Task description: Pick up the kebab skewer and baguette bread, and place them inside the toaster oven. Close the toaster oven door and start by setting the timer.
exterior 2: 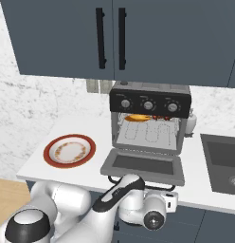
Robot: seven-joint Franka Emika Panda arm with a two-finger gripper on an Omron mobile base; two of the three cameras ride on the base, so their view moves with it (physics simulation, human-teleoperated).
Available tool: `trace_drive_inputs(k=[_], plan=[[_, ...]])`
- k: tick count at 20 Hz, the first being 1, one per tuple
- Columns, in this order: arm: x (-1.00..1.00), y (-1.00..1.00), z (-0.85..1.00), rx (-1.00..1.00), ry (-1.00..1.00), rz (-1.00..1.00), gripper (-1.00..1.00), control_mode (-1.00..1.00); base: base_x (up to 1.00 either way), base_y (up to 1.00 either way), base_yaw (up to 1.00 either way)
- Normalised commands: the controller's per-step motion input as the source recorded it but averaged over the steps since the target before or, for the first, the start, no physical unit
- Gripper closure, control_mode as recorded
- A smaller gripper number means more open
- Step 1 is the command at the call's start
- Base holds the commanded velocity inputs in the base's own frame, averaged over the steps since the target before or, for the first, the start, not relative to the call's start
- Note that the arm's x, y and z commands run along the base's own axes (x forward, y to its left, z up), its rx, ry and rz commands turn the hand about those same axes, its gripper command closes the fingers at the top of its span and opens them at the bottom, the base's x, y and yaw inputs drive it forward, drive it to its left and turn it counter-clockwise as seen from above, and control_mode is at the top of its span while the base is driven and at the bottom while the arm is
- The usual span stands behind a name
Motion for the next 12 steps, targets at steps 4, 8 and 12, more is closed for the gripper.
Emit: trace_drive_inputs(k=[4, 8, 12], plan=[[0.28, 0.02, 0.63, 0.0, -0.08, 0.0, -1.0, -1.0, 0.0, 0.0, 0.0], [0.25, 0.02, 0.57, 0.0, -0.06, 0.0, -1.0, -1.0, 0.0, 0.0, 0.0], [0.28, 0.04, 0.57, 0.0, -0.05, 0.0, -1.0, -1.0, 0.0, 0.0, 0.0]])
